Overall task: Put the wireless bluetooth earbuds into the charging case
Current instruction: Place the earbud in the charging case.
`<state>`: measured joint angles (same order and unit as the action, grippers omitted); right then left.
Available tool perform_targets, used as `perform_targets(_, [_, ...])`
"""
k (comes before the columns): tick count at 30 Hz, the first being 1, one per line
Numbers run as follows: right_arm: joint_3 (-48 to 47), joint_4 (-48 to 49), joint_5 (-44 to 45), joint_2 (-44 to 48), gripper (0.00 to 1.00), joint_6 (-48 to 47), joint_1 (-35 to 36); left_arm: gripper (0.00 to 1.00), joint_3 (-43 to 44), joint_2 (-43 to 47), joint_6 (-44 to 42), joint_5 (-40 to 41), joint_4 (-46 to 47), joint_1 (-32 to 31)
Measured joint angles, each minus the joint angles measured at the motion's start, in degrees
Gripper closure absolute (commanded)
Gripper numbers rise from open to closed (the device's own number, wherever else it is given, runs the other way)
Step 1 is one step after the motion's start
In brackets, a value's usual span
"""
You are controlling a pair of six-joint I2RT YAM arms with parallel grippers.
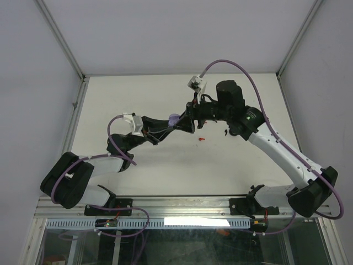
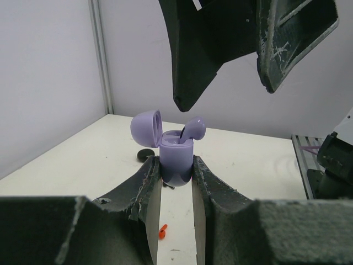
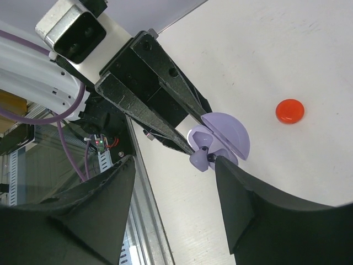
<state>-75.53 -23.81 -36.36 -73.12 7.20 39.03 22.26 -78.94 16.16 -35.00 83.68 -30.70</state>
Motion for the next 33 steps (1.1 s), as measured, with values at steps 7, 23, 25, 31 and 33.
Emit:
perform_targets(7, [0.0,0.2,-0.5,-0.7,0.38,0.3,0.0,1.00,0.0,0.2,0.5,0.0,0.0,0.0])
perform_targets(23, [0.3,-0.4,-3.6,-0.7,0.41,0.2,0.1,1.00,0.0,0.2,0.6,0.1,0.0,0.0])
perform_targets(25, [0.3,-0.4,-3.7,-0.7,0.41,0.2,0.3,1.00,0.0,0.2,0.6,0.1,0.0,0.0])
perform_targets(31, [0.3,-0.3,-4.2,-0.7,0.42,0.3,0.9,1.00,0.1,0.2,0.6,0.1,0.0,0.0])
perform_targets(33, [0.3,-0.2,-4.2,-0.8,0.42,0.3,1.1,1.00,0.1,0.2,0.6,0.0,0.0,0.0])
